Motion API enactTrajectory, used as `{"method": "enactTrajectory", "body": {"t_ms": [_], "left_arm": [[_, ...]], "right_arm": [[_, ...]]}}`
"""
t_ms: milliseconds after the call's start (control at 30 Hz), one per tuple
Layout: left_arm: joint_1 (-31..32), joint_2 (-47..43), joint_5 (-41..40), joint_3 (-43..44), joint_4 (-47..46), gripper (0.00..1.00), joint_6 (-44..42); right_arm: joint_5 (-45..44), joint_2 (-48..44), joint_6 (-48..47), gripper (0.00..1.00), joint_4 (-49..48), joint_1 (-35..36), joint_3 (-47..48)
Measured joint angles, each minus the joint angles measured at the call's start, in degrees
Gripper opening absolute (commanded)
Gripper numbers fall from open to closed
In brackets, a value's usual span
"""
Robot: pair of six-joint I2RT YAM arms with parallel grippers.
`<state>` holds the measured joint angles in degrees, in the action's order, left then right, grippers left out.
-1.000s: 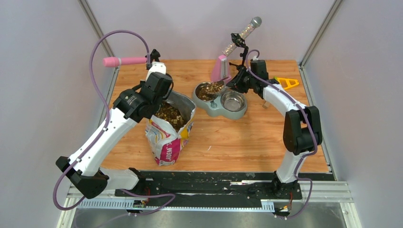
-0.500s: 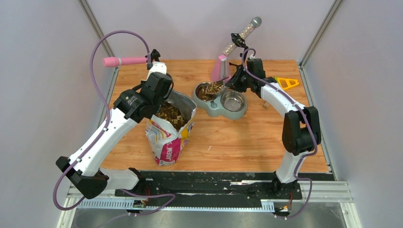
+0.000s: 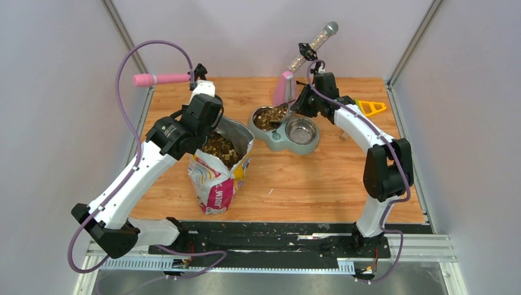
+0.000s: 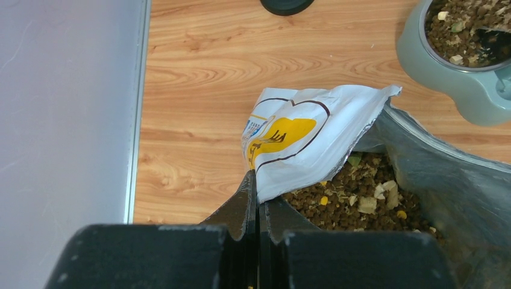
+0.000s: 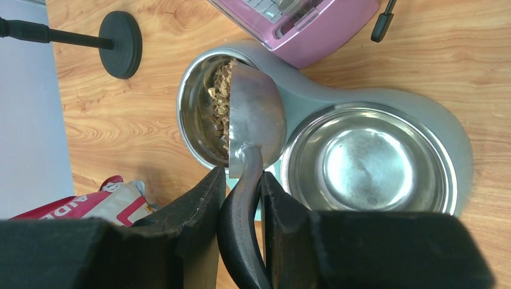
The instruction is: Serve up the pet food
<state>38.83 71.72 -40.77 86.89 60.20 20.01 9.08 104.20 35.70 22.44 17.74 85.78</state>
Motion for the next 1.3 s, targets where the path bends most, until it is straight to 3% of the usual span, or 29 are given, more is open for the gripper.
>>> {"method": "enactTrajectory", "body": {"t_ms": [600, 1300], "left_arm": [[0.0, 0.0, -0.2, -1.4, -1.4, 0.00, 0.1], [-0.2, 0.0, -0.2, -1.9, -2.2, 0.00, 0.1]], "right_arm": [[-1.2, 1.6, -0.3, 0.00, 1.5, 1.9, 2.1], [-9.4, 1.6, -6.6, 0.00, 4.0, 5.5, 4.7]]}}
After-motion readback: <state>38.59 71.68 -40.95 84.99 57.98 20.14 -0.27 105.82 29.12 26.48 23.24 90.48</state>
